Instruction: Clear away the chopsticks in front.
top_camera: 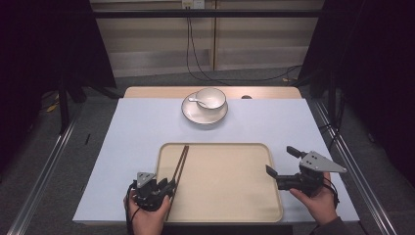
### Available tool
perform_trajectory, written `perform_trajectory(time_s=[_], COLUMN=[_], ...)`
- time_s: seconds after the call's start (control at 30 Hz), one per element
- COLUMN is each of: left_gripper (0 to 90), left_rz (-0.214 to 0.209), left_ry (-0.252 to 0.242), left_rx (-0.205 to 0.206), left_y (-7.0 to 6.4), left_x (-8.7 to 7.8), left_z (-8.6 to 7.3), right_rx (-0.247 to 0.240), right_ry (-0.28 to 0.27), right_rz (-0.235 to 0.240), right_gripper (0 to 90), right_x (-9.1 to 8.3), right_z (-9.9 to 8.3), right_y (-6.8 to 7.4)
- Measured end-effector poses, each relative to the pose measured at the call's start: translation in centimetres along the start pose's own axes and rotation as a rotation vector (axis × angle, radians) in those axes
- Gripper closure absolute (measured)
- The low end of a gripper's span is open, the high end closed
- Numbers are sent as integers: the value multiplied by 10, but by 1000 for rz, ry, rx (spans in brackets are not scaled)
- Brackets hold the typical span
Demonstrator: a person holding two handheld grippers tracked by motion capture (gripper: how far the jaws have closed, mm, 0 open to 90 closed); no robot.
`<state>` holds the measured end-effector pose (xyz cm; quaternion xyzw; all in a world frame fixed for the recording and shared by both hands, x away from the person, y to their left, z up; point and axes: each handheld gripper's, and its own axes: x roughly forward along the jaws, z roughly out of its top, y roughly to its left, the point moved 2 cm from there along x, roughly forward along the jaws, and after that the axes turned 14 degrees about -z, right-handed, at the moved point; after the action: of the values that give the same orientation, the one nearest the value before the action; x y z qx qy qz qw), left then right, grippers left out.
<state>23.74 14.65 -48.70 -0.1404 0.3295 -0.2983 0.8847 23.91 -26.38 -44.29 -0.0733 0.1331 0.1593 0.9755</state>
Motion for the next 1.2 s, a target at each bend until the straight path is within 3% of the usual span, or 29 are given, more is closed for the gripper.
perform_trajectory(time_s=[0.2,0.27,0.57,0.73,0.83,1.1,1.2], left_gripper=[472,461,226,163,141,102,80], left_rz=[-17,-25,-112,-168,-174,-217,-229], left_ry=[-43,-52,-135,-173,-192,-245,-244], left_rx=[54,76,159,214,243,269,308], left_y=[-1,-1,-2,-5,-4,-4,-3], left_x=[1,2,0,-1,-2,-9,-14], left_z=[8,12,33,46,52,63,66], right_rx=[0,1,4,-2,-2,-4,-4], right_ry=[0,-1,-4,-3,-3,-2,-5], right_rz=[0,1,-1,1,3,3,3], right_gripper=[37,37,37,37,37,37,37], right_x=[0,0,0,0,0,-1,-2], right_z=[0,0,0,0,0,0,0], right_y=[0,0,-1,-1,-2,-2,-3])
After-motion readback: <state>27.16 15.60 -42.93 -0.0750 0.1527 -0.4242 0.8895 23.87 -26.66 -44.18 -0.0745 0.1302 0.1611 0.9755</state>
